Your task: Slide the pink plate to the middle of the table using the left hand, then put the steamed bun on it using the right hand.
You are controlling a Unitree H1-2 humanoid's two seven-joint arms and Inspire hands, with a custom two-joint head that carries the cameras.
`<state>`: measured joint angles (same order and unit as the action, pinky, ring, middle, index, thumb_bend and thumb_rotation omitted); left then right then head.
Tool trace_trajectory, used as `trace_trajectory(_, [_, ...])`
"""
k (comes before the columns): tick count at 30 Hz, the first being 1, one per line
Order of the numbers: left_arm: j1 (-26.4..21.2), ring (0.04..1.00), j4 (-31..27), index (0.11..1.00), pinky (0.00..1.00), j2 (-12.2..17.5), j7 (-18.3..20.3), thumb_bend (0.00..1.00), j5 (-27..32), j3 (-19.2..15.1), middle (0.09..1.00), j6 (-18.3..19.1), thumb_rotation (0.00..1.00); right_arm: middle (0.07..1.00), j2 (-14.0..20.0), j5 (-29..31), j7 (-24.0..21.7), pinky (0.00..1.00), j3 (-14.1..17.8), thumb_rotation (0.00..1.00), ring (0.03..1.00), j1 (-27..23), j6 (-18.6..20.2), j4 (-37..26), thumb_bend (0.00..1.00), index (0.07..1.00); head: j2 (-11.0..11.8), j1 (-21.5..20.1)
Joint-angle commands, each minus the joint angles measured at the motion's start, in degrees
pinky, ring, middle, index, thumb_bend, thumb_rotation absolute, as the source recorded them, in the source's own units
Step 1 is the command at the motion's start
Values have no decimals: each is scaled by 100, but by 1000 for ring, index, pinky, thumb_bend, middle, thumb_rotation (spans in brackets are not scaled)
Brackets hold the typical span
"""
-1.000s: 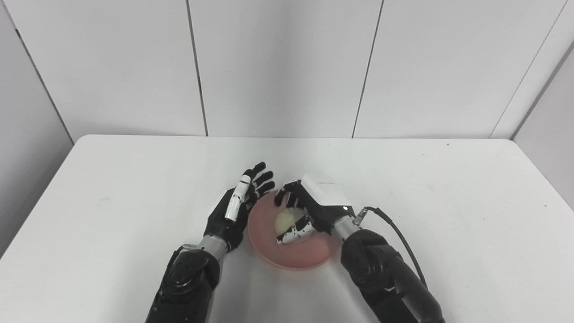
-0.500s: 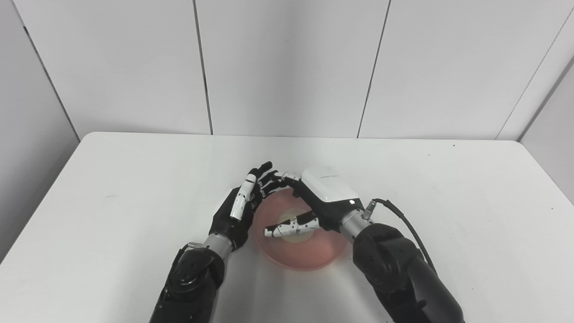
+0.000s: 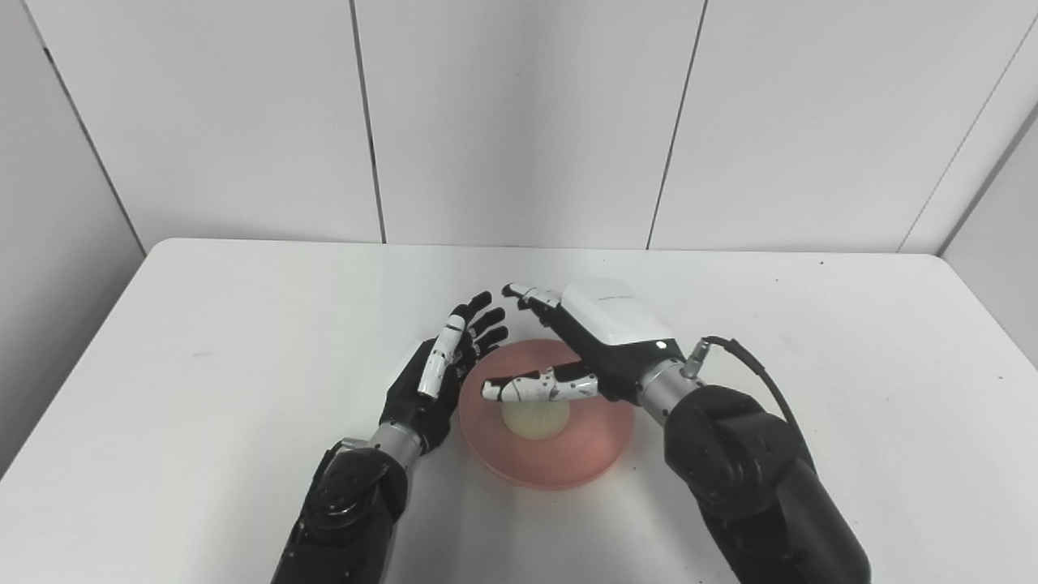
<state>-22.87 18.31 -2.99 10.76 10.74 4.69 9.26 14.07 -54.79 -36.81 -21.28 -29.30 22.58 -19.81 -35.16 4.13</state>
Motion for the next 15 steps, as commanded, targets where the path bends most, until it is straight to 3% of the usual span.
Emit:
trace_trajectory(1, [266,923,251,939,942,31,-49,362,-91,17,938,469,1000,834,-14,212,362,566,297,904,748,-182,-119,-145,746,889,8,-8])
trace_trajectory(4, [295,926,182,942,943,43,-71,362,-65,-22,940,486,1000,825,-62,1160,753,574,854,908,736,26,-396,101,729,888,27,-57])
trace_trajectory(7, [350,926,51,939,939,44,-144,360,-69,-79,937,488,1000,865,-79,1907,874,705,1229,983,814,224,-403,281,743,920,40,-103])
trace_trajectory(11, [500,929,-353,942,941,3,-340,344,-162,-142,939,512,1000,988,-48,2637,917,907,1520,1000,976,403,-302,428,672,994,58,-167])
trace_trajectory(15, [654,947,-710,952,963,-50,-533,340,-206,-207,956,487,1000,1000,-195,3209,1233,971,1794,1000,999,548,-376,593,668,1000,78,-267])
